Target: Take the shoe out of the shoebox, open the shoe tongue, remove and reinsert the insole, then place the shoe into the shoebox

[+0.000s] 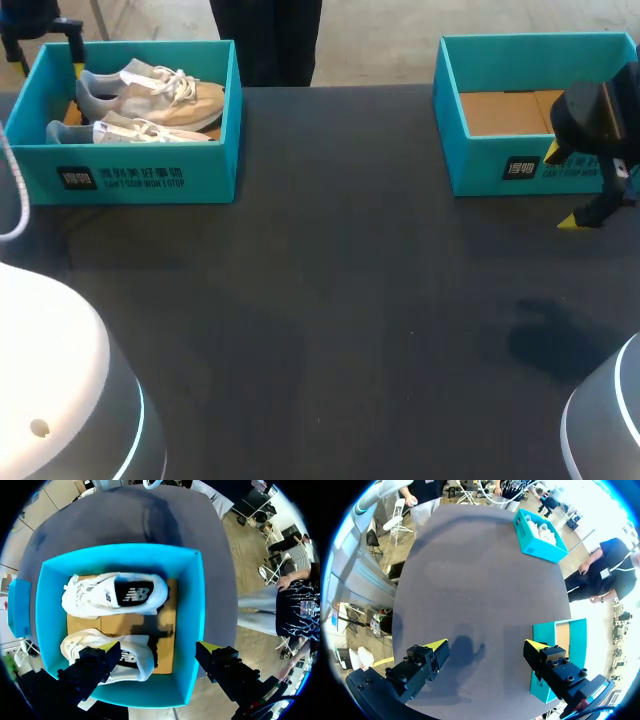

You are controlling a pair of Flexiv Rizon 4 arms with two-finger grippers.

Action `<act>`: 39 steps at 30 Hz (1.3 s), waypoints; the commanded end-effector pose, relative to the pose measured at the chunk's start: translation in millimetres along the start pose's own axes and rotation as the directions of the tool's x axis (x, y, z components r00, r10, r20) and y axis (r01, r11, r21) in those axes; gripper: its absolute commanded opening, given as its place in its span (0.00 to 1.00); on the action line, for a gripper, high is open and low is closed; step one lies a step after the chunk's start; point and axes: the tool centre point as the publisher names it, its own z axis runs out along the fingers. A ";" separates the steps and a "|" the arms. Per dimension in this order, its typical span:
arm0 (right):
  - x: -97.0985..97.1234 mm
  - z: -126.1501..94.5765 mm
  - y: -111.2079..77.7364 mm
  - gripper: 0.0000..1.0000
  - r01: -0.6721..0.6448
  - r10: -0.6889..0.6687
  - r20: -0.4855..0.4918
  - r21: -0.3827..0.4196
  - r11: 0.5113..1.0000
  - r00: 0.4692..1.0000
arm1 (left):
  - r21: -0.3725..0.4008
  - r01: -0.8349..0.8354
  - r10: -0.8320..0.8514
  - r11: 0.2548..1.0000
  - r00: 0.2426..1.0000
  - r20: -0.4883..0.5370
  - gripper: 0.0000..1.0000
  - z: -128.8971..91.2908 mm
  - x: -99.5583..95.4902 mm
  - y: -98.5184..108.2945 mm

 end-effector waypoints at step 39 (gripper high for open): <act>-2.2 1.6 0.8 1.00 0.000 0.000 -0.004 0.003 1.000 1.000 | -0.112 -0.110 0.113 0.988 0.993 0.025 0.62 52.3 -1.0 -77.5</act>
